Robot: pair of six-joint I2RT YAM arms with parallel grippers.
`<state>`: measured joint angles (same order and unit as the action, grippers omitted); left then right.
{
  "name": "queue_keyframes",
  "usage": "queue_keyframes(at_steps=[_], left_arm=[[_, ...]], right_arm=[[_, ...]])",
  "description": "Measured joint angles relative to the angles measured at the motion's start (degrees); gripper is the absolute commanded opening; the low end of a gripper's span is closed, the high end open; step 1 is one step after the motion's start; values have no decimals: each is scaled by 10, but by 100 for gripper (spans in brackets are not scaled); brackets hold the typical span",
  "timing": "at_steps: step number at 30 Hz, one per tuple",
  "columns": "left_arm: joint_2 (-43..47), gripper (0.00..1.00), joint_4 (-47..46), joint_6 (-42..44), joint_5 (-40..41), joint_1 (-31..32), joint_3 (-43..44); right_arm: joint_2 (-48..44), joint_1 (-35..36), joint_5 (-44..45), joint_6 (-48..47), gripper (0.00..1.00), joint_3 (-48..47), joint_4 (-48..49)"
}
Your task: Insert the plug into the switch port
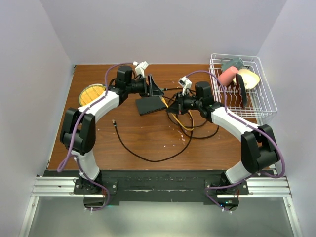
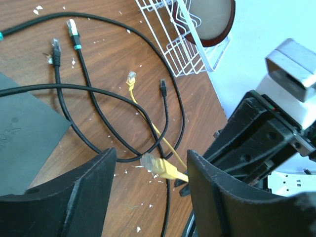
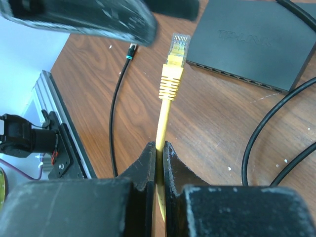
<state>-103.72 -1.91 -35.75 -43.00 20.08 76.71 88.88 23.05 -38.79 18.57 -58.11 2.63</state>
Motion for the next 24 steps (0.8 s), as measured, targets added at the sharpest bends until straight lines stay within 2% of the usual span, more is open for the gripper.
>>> queue_keyframes(at_steps=[3, 6, 7, 8, 11, 12, 14, 15, 16, 18, 24], left_arm=[[-13, 51, -2, -7, 0, 9, 3], [-19, 25, -3, -13, -1, 16, 4], [-20, 8, -5, -15, -2, 17, 4], [-22, 2, -8, -17, -2, 19, 5], [-24, 0, -24, -38, -17, 19, 8], [-23, 0, -29, -42, -18, 21, 8], [-24, 0, -34, -54, -15, 22, 8], [-24, 0, -35, -58, -9, 22, 8], [-24, 0, -36, -61, -2, 23, 7], [-23, 0, -31, -70, 18, 23, 5], [-8, 0, 25, -92, 111, 30, 4]], right_arm=[[0, 0, 0, 0, 0, 0, 0], [0, 0, 0, 0, 0, 0, 0], [0, 0, 0, 0, 0, 0, 0], [-1, 0, 0, 0, 1, 0, 0], [-1, 1, 3, 0, 9, 3, -7], [-2, 1, 4, 0, 23, 3, -9], [-5, 1, 9, -2, 42, 2, -15], [-6, 2, 19, -5, 57, 1, -21], [-8, 5, 30, -9, 62, -1, -27], [-17, 18, 69, -25, 70, -11, -54], [-52, 91, 244, -69, 70, -60, -109]])
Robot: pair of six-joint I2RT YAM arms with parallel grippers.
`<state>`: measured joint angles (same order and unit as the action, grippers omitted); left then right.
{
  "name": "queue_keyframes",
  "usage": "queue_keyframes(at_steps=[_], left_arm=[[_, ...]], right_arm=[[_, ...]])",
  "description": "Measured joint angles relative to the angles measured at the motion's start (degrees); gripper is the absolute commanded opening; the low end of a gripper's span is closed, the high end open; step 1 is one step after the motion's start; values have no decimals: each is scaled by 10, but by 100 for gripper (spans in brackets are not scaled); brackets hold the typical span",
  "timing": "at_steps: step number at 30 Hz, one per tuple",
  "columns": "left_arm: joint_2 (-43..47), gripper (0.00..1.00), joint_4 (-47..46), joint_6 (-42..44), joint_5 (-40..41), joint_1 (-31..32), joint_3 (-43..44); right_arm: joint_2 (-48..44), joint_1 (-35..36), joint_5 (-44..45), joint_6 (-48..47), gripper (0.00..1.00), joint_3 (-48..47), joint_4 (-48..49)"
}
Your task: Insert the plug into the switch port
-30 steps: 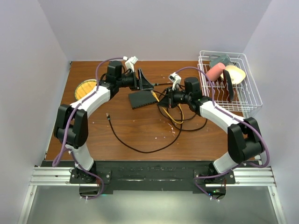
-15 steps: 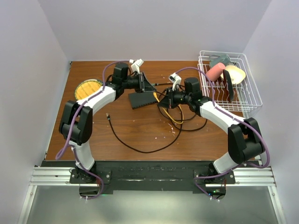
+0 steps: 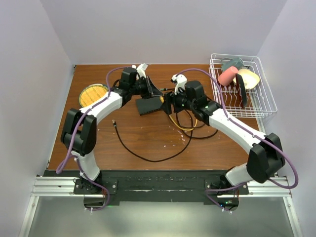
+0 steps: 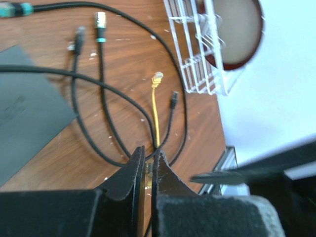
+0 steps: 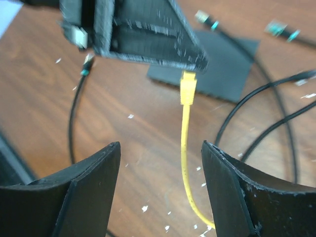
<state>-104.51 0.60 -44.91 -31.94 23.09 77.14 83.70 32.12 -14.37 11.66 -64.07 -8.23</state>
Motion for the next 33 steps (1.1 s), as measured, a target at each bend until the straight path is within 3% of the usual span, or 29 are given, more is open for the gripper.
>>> queue_keyframes(at_steps=[10, 20, 21, 24, 25, 30, 32, 33], left_arm=[[40, 0, 39, -36, 75, 10, -2], [41, 0, 34, -51, 75, 11, -9], [41, 0, 34, -52, 74, 11, -11], [41, 0, 34, -55, 70, 11, -15], [41, 0, 33, -55, 69, 11, -16], [42, 0, 28, -54, 73, 10, -26], [42, 6, 28, -53, 73, 10, -28], [42, 15, 28, -50, 73, 10, -28]], right_arm=[[17, 97, 215, -39, 50, -19, -21], [48, 134, 333, -42, 42, -21, -1], [53, 136, 344, -42, 39, -23, 2], [75, 136, 370, -44, 13, -30, 9], [83, 136, 376, -45, 0, -35, 10], [116, 140, 384, -47, 0, -47, 18], [115, 141, 384, -47, 0, -47, 16], [115, 141, 384, -47, 0, -47, 16]])
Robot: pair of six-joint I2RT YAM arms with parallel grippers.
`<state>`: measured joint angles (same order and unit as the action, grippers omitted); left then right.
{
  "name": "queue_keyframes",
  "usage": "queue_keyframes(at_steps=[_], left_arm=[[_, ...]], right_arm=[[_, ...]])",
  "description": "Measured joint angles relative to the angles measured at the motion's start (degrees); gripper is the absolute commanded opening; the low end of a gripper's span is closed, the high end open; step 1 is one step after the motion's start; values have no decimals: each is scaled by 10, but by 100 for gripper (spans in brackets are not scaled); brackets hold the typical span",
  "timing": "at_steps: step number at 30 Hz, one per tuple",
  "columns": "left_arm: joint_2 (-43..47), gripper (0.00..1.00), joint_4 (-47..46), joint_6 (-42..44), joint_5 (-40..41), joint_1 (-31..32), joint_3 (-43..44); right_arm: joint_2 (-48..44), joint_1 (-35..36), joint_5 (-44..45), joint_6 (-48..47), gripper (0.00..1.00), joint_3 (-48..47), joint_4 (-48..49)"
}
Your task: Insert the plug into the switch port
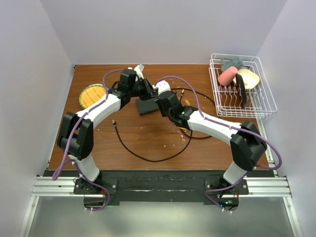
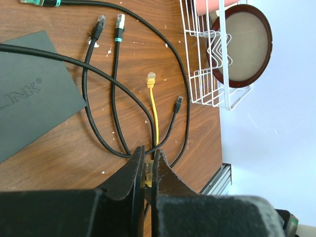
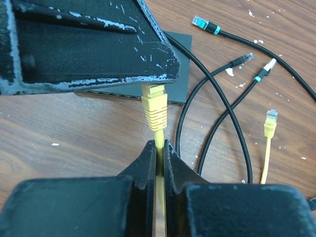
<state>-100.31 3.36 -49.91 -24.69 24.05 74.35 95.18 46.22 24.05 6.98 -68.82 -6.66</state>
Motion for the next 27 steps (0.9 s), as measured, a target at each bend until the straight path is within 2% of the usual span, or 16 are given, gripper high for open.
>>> queue_keyframes(at_steps=[1, 2, 3, 5, 8, 17, 21, 27], left_arm=[[1, 21, 0, 2, 0, 0, 0], [2, 32, 0, 8, 0, 0, 0], [4, 60, 1, 13, 0, 0, 0], [10, 81, 8, 32, 0, 0, 0], [24, 91, 26, 51, 15, 0, 0], [110, 96, 36, 120, 52, -27, 0], [129, 96, 14, 150, 45, -47, -1], [131, 94, -17, 193, -3, -50, -6]], right_arm=[[-2, 0, -1, 0, 0, 0, 0], [-5, 0, -2, 0, 0, 2, -1], [-8, 0, -5, 0, 0, 2, -2], [-21, 0, -11, 0, 0, 5, -7], [-61, -2, -25, 0, 0, 14, -18], [-192, -10, -127, -17, 0, 27, -49], [-217, -35, -225, -28, 0, 27, -65], [-195, -109, -434, -28, 0, 25, -80]])
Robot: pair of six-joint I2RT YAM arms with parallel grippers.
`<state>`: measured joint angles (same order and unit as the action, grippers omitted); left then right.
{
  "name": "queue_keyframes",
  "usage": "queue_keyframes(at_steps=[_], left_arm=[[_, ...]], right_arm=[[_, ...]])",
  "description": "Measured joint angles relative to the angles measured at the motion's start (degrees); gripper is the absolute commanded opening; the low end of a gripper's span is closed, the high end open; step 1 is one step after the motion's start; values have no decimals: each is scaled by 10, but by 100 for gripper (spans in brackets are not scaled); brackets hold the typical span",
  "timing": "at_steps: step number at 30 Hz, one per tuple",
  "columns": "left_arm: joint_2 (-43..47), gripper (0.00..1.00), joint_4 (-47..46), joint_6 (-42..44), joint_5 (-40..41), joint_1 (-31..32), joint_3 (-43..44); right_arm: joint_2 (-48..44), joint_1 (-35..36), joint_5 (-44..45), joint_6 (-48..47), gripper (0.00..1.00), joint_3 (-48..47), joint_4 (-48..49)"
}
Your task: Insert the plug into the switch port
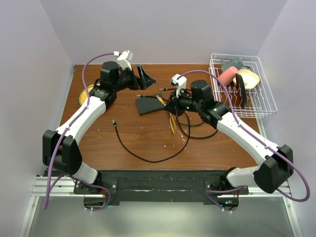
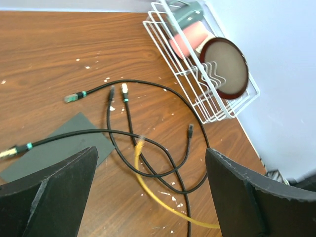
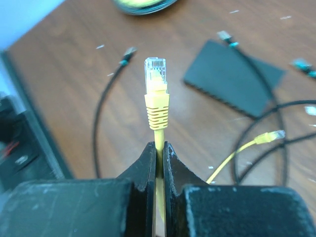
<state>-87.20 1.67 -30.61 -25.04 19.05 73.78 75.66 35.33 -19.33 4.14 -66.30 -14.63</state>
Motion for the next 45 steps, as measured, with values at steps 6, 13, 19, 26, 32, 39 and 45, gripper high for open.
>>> queue_keyframes(at_steps=[6, 13, 19, 26, 32, 39, 45], left_arm=[[1, 91, -21, 31, -41, 0, -12], [8, 81, -94, 37, -132, 0, -44], [28, 73, -165, 26, -204, 0, -71], [33, 64, -247, 1, -274, 0, -77], [33, 53, -353, -69, -340, 0, -111], [22, 41, -517, -176, -407, 2, -130], [-2, 41, -583, -224, -431, 6, -137]], right_arm=[[35, -56, -201, 15, 0, -6, 15], [81, -77, -383, 63, 0, -13, 77], [87, -92, -453, 89, 0, -13, 109], [87, -110, -482, 114, 0, -12, 146], [95, -117, -495, 135, 0, -5, 173], [95, -127, -507, 158, 0, -2, 200], [95, -130, -512, 179, 0, 2, 220]])
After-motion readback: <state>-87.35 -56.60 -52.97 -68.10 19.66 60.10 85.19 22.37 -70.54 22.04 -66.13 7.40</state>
